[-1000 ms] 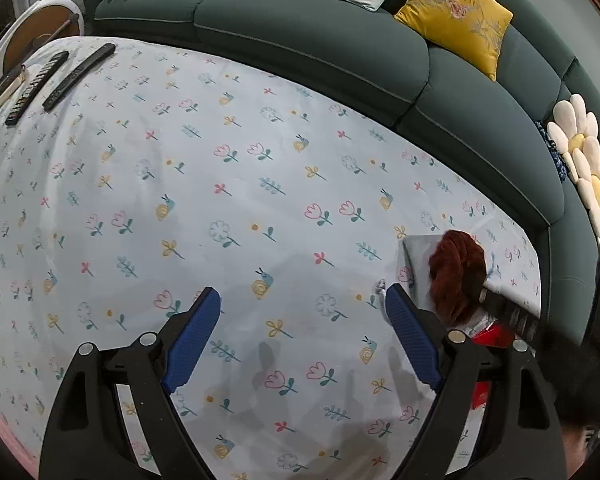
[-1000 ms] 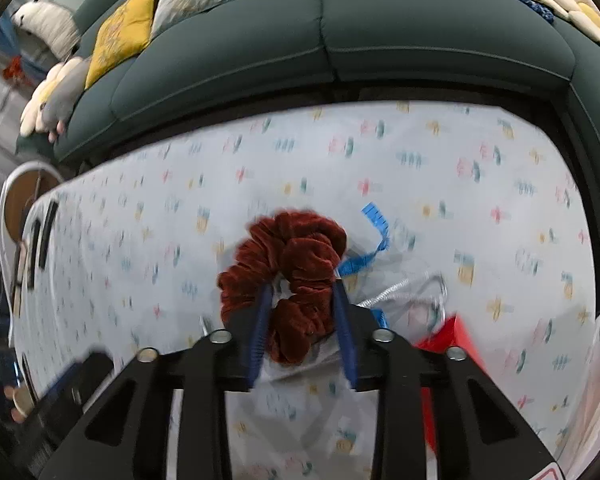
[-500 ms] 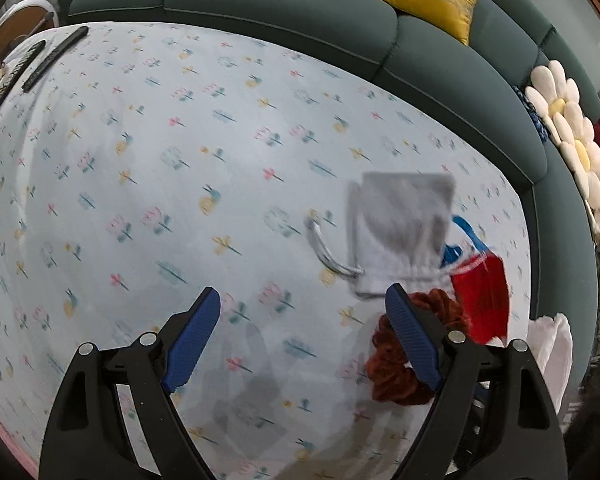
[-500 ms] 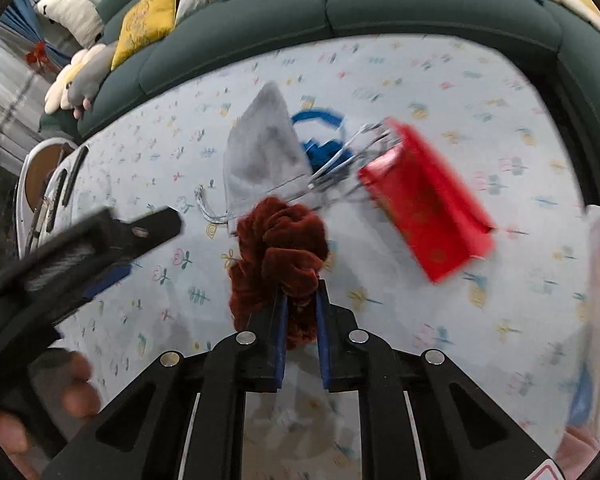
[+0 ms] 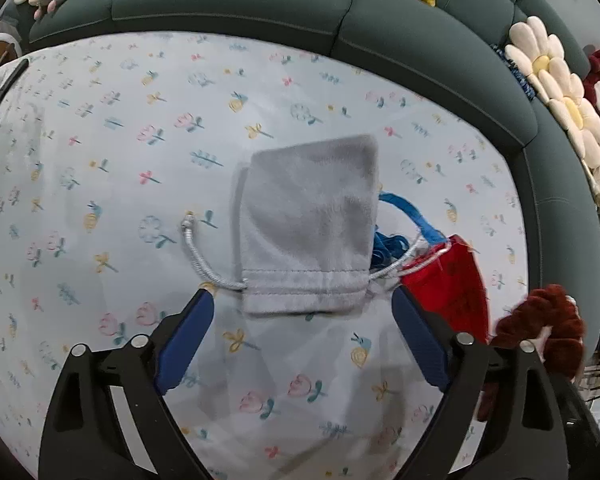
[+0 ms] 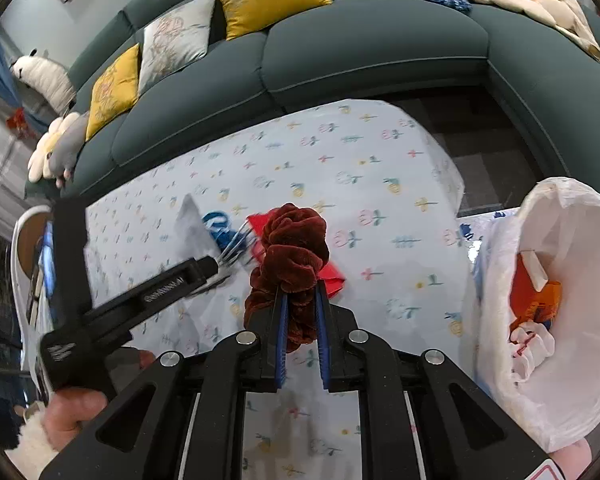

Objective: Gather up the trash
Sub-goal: 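Grasp the grey drawstring pouch with the left gripper while the right gripper grasps the dark red scrunchie, then carry the grey pouch and scrunchie over the wastebasket with both grippers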

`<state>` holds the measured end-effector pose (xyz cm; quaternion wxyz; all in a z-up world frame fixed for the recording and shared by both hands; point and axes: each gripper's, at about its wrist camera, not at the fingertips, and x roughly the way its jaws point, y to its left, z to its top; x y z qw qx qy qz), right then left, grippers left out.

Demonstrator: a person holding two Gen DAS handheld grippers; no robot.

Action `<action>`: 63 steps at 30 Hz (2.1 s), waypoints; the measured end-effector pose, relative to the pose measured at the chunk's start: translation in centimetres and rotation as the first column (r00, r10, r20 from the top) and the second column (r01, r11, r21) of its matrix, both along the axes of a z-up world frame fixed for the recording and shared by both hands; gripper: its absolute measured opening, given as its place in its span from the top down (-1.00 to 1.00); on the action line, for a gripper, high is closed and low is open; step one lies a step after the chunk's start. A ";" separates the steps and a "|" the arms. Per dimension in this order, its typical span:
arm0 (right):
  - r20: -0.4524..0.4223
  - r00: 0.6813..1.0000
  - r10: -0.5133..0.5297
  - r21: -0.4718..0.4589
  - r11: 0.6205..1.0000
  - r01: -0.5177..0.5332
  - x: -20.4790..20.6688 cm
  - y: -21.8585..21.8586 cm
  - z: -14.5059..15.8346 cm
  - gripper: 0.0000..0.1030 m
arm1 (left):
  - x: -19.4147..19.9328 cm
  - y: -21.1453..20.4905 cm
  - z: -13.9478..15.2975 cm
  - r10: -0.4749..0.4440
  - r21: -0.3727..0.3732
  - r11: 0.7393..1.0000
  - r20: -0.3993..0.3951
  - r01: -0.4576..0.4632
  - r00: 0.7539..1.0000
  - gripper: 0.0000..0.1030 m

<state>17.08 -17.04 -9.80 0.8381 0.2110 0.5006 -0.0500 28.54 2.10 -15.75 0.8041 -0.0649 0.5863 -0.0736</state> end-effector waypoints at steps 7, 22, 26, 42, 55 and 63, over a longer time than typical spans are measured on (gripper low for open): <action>0.004 1.000 -0.030 0.015 0.999 0.030 0.4 -1.3 -0.2 0.76 | 0.5 -1.1 -0.6 -0.028 0.035 0.999 0.001 0.028 1.000 0.06; 0.069 0.997 -0.033 0.046 0.999 0.029 -1.1 -0.5 2.5 0.76 | -3.0 0.5 4.2 -0.062 -0.038 0.997 0.070 0.065 0.996 0.97; 0.103 0.994 -0.043 0.045 0.998 0.039 -2.5 -0.8 4.2 0.76 | -4.8 -0.3 6.8 -0.091 -0.050 0.994 0.117 0.098 0.989 0.97; 0.205 0.966 -0.158 0.047 0.987 0.151 -9.8 -6.7 8.6 0.76 | -11.2 -8.7 14.6 -0.230 -0.077 0.963 0.254 0.257 0.939 0.97; 0.224 0.937 -0.269 0.021 0.962 0.271 -15.7 -13.6 9.1 0.76 | -16.3 -18.0 16.1 -0.401 -0.067 0.897 0.294 0.437 0.868 0.97; 0.211 0.913 -0.348 0.017 0.936 0.353 -18.8 -17.9 8.3 0.76 | -18.6 -22.8 15.4 -0.497 -0.069 0.842 0.284 0.534 0.820 0.96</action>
